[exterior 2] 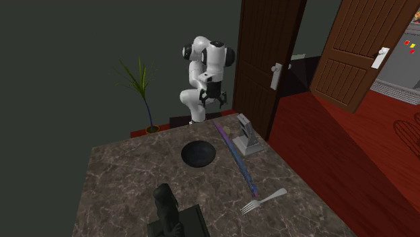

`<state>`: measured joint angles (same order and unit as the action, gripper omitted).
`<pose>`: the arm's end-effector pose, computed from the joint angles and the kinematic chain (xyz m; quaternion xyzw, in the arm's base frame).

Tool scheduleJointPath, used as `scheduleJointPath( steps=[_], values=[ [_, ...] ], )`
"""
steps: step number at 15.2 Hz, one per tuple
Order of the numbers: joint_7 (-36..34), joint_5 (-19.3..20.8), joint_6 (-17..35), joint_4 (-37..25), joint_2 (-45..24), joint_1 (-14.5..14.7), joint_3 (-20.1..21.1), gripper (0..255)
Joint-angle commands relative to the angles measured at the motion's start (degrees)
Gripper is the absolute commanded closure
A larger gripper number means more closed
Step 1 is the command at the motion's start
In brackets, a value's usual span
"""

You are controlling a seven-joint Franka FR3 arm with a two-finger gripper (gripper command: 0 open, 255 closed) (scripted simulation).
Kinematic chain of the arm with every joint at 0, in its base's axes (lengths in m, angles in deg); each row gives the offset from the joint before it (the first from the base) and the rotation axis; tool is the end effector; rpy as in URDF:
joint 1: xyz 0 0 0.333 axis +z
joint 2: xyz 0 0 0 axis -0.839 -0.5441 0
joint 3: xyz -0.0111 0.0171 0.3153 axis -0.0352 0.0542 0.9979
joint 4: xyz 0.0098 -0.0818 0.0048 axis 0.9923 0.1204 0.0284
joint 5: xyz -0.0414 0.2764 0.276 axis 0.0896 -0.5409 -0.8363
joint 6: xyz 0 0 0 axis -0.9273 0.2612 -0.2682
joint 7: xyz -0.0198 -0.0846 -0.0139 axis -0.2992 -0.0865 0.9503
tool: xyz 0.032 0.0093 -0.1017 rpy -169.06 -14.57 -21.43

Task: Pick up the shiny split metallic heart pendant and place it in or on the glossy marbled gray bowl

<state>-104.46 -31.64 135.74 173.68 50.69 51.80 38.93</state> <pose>0.2754 0.0633 0.5669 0.9859 -0.1513 0.0636 0.0326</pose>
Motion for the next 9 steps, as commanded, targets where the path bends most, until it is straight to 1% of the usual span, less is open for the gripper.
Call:
scheduleJointPath(
  steps=[1,3,5,7,9],
  values=[
    [-9.6,-1.8,3.7,2.1,0.8,-1.7,6.0,0],
    [-18.5,-3.3,7.0,2.9,0.1,-3.9,12.3,0],
    [-27.6,-4.3,10.2,2.6,-1.5,-6.9,18.9,0],
    [-36.7,-4.7,12.9,1.3,-3.9,-10.9,25.8,0],
    [-45.8,-4.4,15.1,-0.9,-6.6,-16.0,32.9,0]
  ],
)
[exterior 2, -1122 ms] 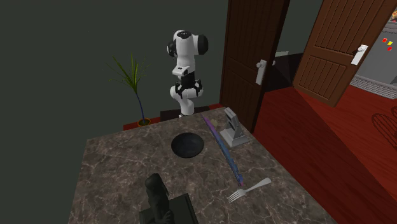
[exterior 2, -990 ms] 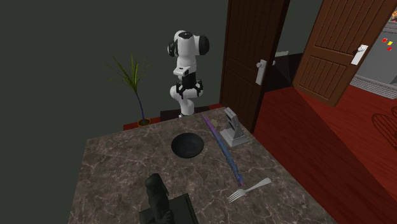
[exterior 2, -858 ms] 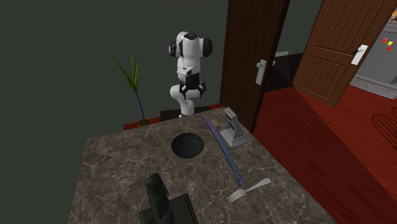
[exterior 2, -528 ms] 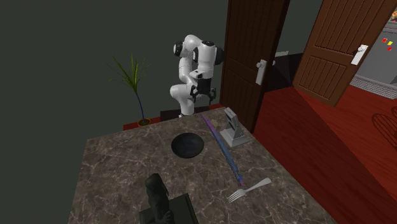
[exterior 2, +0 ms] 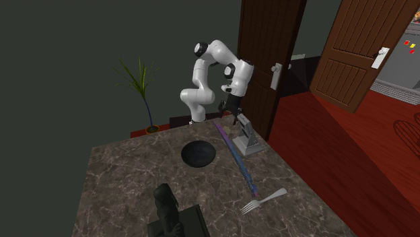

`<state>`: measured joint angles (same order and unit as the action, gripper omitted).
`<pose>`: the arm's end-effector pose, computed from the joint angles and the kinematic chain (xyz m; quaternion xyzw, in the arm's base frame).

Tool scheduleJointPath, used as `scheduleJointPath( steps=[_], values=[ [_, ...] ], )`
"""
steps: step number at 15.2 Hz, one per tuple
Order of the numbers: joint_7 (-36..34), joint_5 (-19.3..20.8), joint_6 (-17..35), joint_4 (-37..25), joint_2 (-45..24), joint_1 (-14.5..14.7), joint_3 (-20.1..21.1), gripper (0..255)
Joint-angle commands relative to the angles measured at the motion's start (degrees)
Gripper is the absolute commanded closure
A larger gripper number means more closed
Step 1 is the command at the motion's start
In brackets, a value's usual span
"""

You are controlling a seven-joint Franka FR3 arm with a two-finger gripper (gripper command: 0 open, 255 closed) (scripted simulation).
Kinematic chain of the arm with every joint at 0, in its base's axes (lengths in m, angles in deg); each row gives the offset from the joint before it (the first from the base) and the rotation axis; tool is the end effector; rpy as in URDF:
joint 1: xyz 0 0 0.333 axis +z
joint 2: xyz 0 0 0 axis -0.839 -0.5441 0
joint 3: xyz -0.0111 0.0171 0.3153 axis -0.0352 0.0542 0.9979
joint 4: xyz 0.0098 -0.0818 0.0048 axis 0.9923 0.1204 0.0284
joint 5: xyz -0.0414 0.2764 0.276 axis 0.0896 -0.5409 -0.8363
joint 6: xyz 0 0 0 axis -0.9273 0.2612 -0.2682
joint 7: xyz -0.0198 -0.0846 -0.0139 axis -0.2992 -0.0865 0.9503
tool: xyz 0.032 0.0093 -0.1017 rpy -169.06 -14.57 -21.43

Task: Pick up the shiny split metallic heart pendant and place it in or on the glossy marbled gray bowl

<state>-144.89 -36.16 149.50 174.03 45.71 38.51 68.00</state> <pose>0.3195 0.1762 0.4918 0.8905 -0.4116 0.1609 0.1082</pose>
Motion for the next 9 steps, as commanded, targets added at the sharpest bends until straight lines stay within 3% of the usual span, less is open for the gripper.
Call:
scheduleJointPath(
  steps=[1,9],
  values=[
    [-6.2,0.1,1.5,-1.5,-1.8,-3.4,4.6,0],
    [-6.2,-0.3,7.9,3.1,-3.5,-4.5,6.4,0]
  ],
)
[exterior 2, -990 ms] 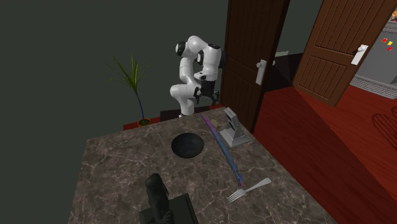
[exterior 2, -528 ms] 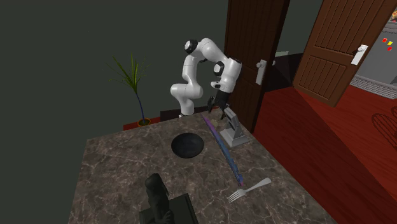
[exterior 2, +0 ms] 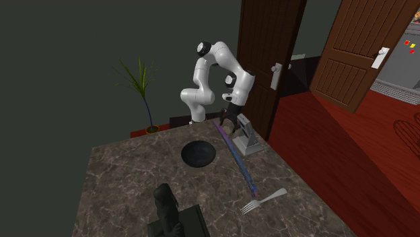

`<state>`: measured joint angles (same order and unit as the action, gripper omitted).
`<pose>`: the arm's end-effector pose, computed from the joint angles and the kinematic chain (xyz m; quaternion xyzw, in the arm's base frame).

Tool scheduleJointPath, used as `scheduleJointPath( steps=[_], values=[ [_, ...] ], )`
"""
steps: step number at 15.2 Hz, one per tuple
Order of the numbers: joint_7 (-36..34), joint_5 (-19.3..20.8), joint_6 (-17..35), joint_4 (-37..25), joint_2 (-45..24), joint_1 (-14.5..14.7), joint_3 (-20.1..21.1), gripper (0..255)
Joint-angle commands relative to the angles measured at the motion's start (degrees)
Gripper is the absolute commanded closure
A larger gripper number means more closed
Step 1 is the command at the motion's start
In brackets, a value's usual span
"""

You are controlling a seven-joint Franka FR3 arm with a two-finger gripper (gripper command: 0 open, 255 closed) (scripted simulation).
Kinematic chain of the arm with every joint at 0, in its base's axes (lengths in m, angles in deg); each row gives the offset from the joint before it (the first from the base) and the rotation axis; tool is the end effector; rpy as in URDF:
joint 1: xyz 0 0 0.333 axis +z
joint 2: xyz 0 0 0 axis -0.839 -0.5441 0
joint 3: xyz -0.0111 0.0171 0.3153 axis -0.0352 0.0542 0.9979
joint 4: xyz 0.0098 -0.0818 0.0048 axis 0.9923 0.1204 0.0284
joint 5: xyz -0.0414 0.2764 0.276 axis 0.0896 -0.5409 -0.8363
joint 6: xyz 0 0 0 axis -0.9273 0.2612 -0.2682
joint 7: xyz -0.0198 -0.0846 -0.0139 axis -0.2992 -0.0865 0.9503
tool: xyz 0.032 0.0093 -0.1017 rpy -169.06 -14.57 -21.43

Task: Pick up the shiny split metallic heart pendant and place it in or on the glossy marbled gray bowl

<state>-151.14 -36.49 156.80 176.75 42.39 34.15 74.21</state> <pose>0.3388 0.1764 0.4470 0.8694 -0.4481 0.1735 0.1154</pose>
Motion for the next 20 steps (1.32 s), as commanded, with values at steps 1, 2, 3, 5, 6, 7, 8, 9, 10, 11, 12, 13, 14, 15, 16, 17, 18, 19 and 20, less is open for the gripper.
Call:
scheduleJointPath(
  steps=[1,2,3,5,6,7,8,9,10,11,12,13,14,15,16,17,18,19,20],
  values=[
    [0.0,0.0,0.6,0.3,-0.2,-0.2,0.2,0],
    [0.0,0.0,0.6,0.3,-0.2,-0.2,0.2,0],
    [0.0,0.0,0.6,0.3,-0.2,-0.2,0.2,0],
    [0.0,0.0,0.6,0.3,-0.2,-0.2,0.2,0],
    [0.0,0.0,0.6,0.3,-0.2,-0.2,0.2,0],
    [0.0,0.0,0.6,0.3,-0.2,-0.2,0.2,0],
    [0.0,0.0,0.6,0.3,-0.2,-0.2,0.2,255],
    [0.0,0.0,0.6,0.3,-0.2,-0.2,0.2,255],
    [0.0,0.0,0.6,0.3,-0.2,-0.2,0.2,255],
    [0.0,0.0,0.6,0.3,-0.2,-0.2,0.2,255],
    [0.0,0.0,0.6,0.3,-0.2,-0.2,0.2,255],
    [0.0,0.0,0.6,0.3,-0.2,-0.2,0.2,255],
    [0.0,0.0,0.6,0.3,-0.2,-0.2,0.2,255],
    [0.0,0.0,0.6,0.3,-0.2,-0.2,0.2,255],
    [0.0,0.0,0.6,0.3,-0.2,-0.2,0.2,255],
    [0.0,0.0,0.6,0.3,-0.2,-0.2,0.2,255],
    [0.2,0.2,-0.1,-0.2,0.0,-0.1,-0.3,255],
    [0.5,0.3,-0.9,-0.8,0.2,-0.1,-0.7,255],
    [0.7,0.5,-1.6,-1.4,0.3,-0.1,-1.1,255]
  ],
)
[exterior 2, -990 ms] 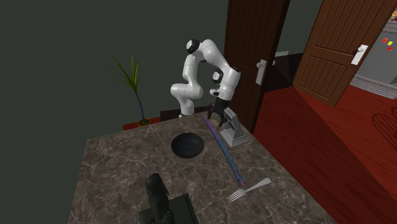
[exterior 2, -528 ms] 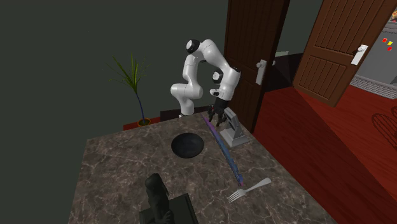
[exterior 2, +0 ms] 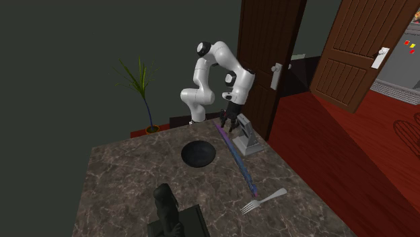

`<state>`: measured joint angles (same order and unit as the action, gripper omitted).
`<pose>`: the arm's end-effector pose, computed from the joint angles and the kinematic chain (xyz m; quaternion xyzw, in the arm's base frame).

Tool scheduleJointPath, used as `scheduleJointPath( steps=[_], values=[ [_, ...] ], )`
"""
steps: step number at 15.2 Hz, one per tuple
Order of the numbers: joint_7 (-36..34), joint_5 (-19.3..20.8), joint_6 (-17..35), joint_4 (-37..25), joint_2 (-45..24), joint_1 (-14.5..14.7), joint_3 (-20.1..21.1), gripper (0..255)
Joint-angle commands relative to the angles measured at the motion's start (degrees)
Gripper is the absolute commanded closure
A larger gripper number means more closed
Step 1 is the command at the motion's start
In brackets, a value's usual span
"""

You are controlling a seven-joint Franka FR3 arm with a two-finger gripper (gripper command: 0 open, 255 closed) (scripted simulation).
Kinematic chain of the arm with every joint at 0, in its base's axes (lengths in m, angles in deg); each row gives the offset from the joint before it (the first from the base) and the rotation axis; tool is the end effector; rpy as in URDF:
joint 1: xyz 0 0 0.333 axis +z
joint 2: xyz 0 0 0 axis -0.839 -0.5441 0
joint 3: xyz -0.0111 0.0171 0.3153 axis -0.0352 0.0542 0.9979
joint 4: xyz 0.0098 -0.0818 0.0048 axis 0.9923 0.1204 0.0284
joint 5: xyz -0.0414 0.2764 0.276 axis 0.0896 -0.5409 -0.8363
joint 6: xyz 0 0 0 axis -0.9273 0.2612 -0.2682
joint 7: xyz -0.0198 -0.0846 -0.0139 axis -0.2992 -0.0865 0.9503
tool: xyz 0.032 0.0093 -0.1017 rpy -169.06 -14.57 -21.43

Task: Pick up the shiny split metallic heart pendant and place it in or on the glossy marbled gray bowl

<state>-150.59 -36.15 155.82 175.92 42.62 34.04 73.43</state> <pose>0.3398 0.1747 0.4554 0.8694 -0.4480 0.1738 0.1152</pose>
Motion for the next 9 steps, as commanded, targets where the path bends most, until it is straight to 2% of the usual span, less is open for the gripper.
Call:
scheduleJointPath(
  steps=[1,9],
  values=[
    [0.4,0.3,-1.4,-1.1,0.3,0.0,-0.7,255],
    [2.0,1.6,-7.2,-6.2,1.0,-0.3,-3.5,255]
  ],
)
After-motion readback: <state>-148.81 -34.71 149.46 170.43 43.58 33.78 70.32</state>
